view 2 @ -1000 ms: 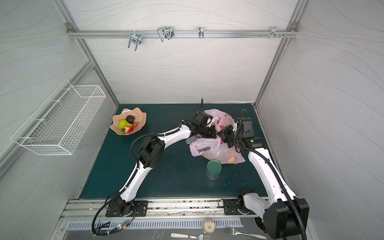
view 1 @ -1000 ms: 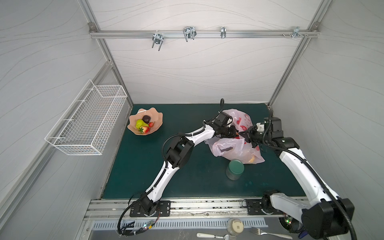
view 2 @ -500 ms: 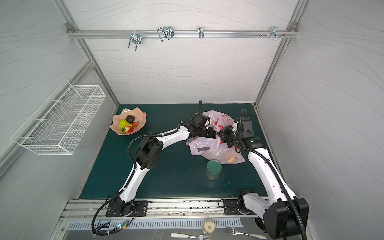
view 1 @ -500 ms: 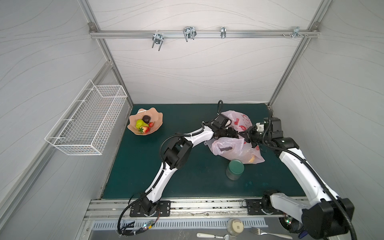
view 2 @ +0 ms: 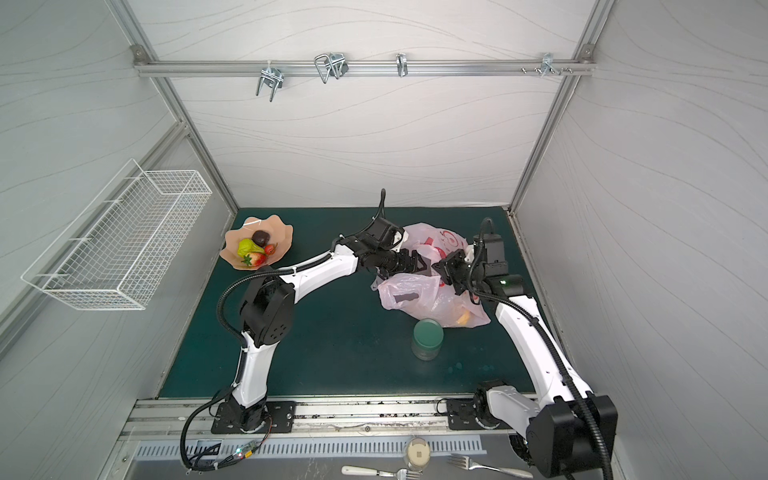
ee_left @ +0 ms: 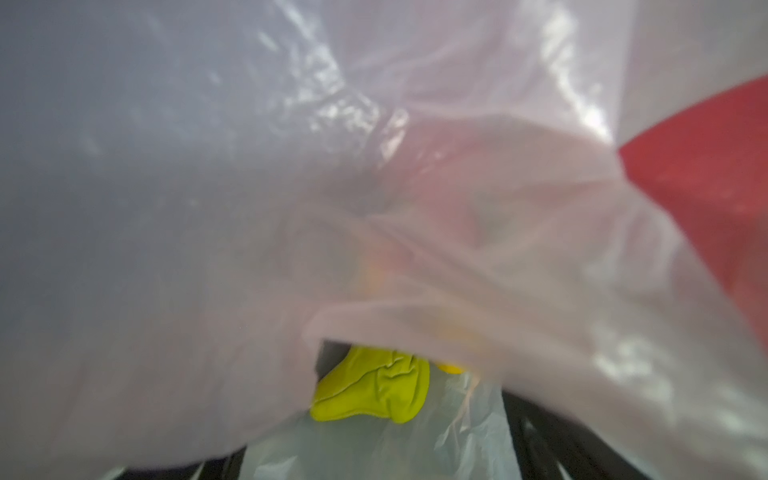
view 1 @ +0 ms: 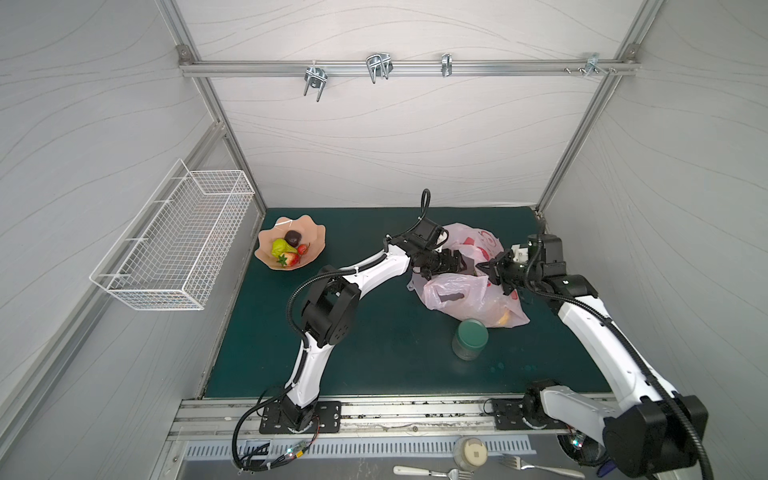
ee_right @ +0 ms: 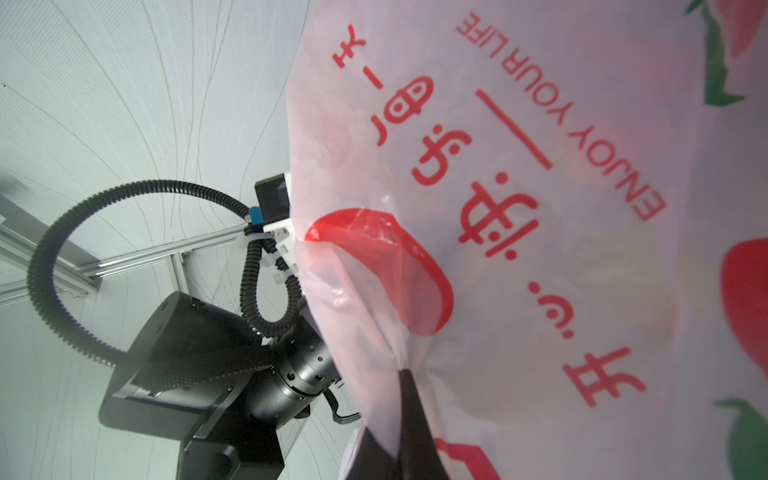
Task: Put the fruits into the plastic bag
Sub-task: 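Open the left gripper and raise it out of the bag, then move the left gripper back over the pink fruit bowl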
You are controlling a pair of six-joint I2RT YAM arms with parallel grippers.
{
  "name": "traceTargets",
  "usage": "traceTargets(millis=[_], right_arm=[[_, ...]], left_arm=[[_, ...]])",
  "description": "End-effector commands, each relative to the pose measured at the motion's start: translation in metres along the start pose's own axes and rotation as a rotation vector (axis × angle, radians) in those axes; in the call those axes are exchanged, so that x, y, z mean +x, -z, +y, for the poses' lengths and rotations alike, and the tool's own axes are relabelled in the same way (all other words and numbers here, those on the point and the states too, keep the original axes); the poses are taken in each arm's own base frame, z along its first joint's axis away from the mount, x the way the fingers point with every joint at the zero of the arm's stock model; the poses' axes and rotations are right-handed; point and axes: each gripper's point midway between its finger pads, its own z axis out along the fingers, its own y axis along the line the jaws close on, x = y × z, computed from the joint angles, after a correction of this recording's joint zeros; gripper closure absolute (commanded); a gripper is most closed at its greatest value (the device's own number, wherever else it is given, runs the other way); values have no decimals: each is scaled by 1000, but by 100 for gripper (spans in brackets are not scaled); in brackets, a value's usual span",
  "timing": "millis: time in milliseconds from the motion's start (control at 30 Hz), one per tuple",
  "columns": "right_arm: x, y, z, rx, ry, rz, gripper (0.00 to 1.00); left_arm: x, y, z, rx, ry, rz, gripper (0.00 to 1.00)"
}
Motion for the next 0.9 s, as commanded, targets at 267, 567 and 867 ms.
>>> traceTargets(millis=[267,567,867], right_arm=[[-9,-3,7,-23,-20,0,100],[-16,-4,12,-37,-24,-9,100],[-21,-4,11,-49,-37,-13,100]], left_arm=[[29,77,26,-155,-125,32,7],[31,154,72,-272,-62,-39,7],[19,233,130,-413,55,-170,7]])
